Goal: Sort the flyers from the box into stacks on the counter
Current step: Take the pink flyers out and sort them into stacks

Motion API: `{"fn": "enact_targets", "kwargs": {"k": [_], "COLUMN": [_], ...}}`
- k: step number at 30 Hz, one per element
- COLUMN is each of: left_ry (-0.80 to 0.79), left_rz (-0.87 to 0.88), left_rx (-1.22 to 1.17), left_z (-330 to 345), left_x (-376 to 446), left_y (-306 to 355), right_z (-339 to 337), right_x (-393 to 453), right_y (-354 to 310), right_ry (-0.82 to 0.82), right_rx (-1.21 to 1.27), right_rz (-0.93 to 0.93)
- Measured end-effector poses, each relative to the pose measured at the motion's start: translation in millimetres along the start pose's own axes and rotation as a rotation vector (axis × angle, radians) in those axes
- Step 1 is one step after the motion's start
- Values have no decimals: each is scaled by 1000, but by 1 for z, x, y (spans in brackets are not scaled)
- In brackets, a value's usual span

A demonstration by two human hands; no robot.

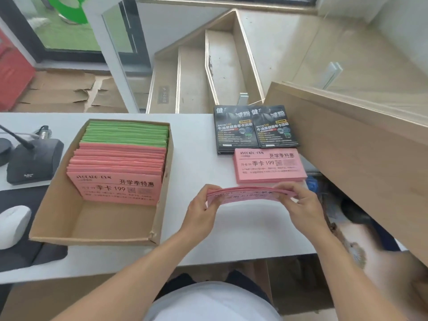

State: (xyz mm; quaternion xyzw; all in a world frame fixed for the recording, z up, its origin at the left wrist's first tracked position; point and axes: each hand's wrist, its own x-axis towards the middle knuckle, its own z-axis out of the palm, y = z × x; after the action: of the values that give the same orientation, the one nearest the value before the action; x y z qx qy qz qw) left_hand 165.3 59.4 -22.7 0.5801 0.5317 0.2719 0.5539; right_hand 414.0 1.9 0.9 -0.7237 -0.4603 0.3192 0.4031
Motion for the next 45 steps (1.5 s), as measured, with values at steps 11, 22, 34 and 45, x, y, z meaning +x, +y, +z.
{"fn": "enact_targets", "kwargs": {"k": [11, 22, 34, 45], "left_ry": [55, -31, 17, -18], "left_rz": [-74, -35, 46, -100], "left_rx": [52, 109, 62, 364], "left_z": [23, 61, 61, 79], "left_x": [2, 14, 16, 25], "left_y": [-9, 1, -9, -5], "right_z": [-3, -37, -51, -52], "right_x": [8, 12, 11, 23], "right_y": [42, 63, 75, 77], "right_ry": [-156, -159, -124, -32], "right_rx": [151, -29, 19, -141], "right_rz": [145, 171, 140, 286]}}
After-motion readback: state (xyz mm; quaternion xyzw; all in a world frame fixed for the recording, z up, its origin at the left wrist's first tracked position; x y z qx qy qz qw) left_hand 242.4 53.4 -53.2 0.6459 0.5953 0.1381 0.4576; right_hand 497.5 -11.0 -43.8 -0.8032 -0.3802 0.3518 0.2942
